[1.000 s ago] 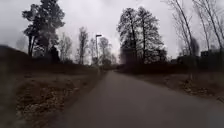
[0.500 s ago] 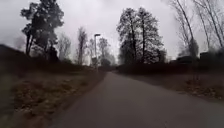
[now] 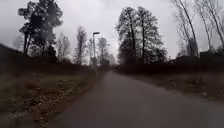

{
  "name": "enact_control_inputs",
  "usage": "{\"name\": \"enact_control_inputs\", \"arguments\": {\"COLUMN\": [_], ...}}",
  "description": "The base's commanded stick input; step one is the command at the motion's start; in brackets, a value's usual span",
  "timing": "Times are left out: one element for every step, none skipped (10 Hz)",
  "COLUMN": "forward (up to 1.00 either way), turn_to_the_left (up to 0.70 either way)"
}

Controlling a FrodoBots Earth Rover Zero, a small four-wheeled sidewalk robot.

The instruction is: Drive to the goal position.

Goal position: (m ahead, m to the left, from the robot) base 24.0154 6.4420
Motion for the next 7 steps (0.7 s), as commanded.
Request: {"name": "enact_control_inputs", "arguments": {"forward": [0.70,0.70,0.70,0.70,0.70,0.70,0.70], "turn_to_the_left": [0.00,0.00,0.00,0.00,0.00,0.00,0.00]}}
